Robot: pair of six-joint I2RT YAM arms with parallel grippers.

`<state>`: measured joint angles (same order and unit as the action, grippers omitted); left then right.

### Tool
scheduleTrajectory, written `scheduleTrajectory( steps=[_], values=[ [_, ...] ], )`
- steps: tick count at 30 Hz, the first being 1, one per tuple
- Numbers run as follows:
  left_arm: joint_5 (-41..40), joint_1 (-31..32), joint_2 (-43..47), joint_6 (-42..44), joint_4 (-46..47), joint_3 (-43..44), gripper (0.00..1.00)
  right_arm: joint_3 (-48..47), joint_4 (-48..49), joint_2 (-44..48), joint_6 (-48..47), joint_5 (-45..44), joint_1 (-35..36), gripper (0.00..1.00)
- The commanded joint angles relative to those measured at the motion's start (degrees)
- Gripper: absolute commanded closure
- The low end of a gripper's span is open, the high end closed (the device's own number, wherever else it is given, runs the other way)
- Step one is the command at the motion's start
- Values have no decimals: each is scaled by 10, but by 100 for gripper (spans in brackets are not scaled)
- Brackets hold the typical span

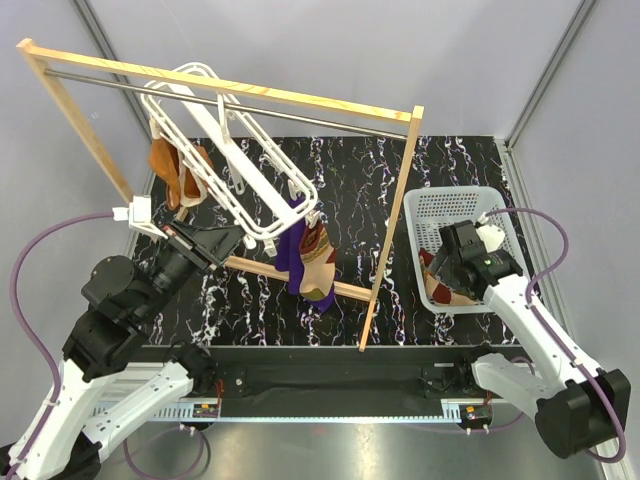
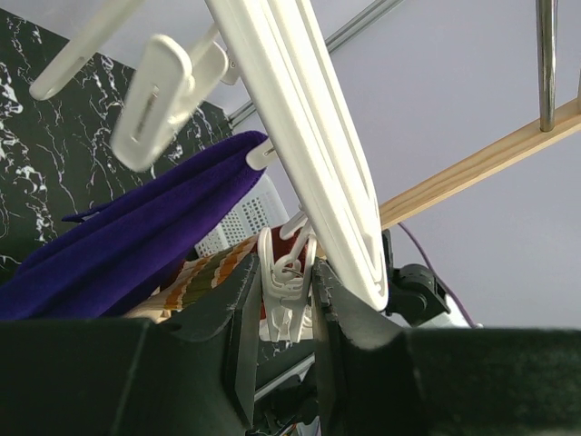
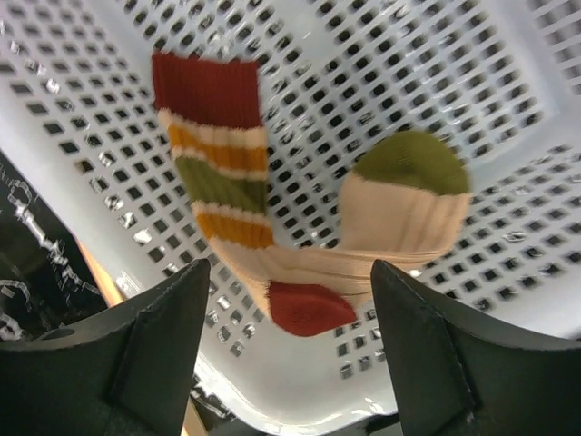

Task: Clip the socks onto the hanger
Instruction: Pick up the sock from the bin.

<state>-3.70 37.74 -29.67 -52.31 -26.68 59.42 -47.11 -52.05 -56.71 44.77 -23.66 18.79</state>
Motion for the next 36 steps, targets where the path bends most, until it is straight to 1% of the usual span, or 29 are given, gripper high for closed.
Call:
scheduleTrajectory(
  steps=[1,5,8,9,12,13,14,15,16,17,19,20,23,26,28,33,36],
  values=[
    [8,1,2,11,-5,5,100,22,61,-1,1,73,-3,22],
    [5,1,6,14,-6,8,100,45,79,2,9,93,-3,26],
    [5,1,6,14,-7,7,100,62,89,7,17,88,-3,33],
    [5,1,7,15,-7,6,100,63,89,5,22,85,-3,37],
    [5,1,9,15,-8,6,100,71,95,1,26,67,-3,45],
    [6,1,8,14,-7,5,100,75,99,-2,26,63,-2,53],
    [6,1,10,14,-8,4,100,76,103,-4,25,59,-3,56],
    [6,1,9,14,-7,3,100,74,106,-13,25,56,-4,63],
    [5,1,11,14,-7,3,100,72,106,-16,24,52,-3,75],
    [5,1,11,14,-7,2,100,69,107,-21,23,42,-3,81],
    [5,1,11,15,-8,1,100,55,107,-23,20,27,-6,90],
    [5,1,11,16,-7,0,100,46,106,-24,15,10,-9,100],
    [4,1,9,20,-9,-1,100,1,100,-34,-9,-8,-34,100],
    [5,1,5,20,-7,-1,100,-59,105,-52,-48,-12,-76,100],
    [7,1,3,20,-5,1,100,-117,98,-76,-78,-23,-93,100],
    [3,1,3,26,-5,3,100,-228,78,-151,-149,-69,-99,100],
    [0,1,2,28,-6,4,100,-236,78,-177,-170,-50,-99,100]
  ],
)
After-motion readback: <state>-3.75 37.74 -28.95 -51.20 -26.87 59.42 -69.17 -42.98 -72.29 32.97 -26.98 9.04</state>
